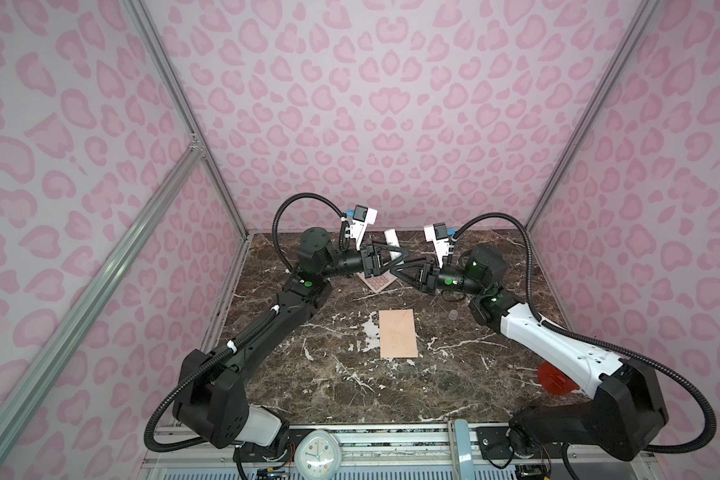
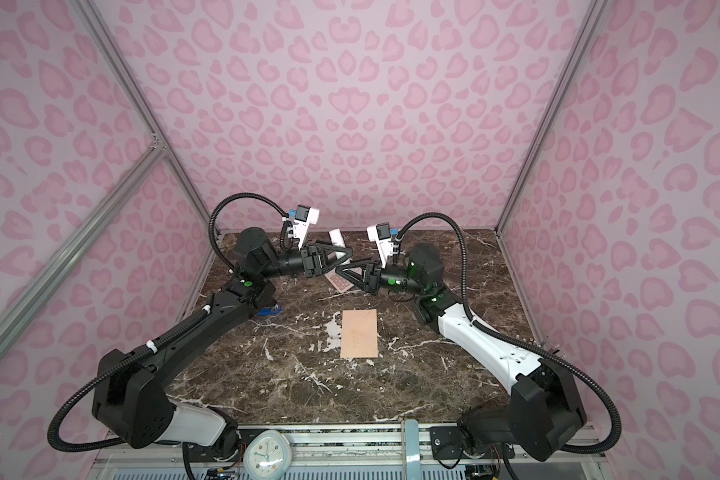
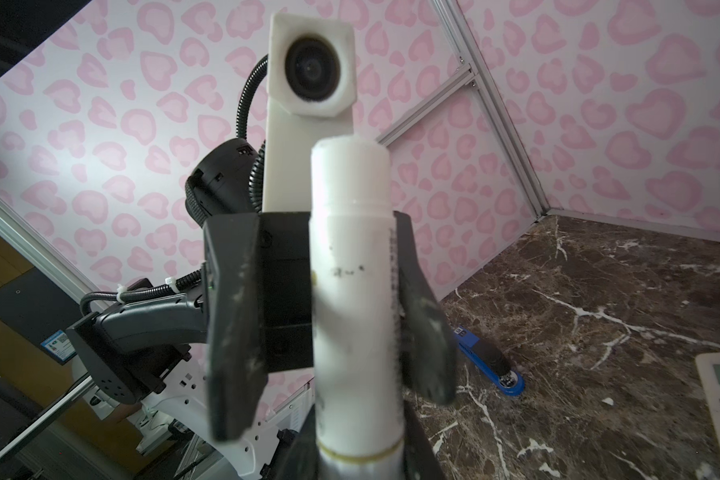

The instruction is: Place the letter into the envelope and seal it

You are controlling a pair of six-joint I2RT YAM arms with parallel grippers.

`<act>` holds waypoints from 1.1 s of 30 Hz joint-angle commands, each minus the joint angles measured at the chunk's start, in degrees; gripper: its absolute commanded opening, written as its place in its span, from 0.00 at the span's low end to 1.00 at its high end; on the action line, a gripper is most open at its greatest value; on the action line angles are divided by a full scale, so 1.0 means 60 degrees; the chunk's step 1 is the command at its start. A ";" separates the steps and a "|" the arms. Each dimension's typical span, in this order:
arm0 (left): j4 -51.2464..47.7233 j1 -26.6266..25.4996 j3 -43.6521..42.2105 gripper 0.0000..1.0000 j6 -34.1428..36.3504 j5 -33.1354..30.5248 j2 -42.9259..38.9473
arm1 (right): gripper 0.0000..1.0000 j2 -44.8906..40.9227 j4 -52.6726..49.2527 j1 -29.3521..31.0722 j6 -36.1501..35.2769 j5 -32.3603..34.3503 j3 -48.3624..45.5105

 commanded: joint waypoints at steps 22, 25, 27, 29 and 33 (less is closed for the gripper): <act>0.1176 0.0113 -0.0118 0.38 -0.0734 0.0101 0.0140 | 0.14 -0.0220 -0.0211 0.0063 -0.0029 0.0042 -0.0024; 0.1076 0.0111 -0.0075 0.32 -0.0712 0.0158 0.0172 | 0.14 -0.0223 -0.0212 0.0055 -0.0034 0.0058 -0.0031; 0.1000 0.0113 -0.0074 0.28 -0.0680 0.0159 0.0178 | 0.14 -0.0218 -0.0201 0.0055 -0.0024 0.0100 -0.0032; 0.1000 0.0113 -0.0074 0.24 -0.0698 0.0158 0.0167 | 0.14 -0.0204 -0.0198 0.0059 -0.0021 0.0114 -0.0018; 0.0958 0.0113 -0.0038 0.17 -0.0697 0.0159 0.0191 | 0.14 -0.0193 -0.0210 0.0067 0.0001 0.0166 -0.0024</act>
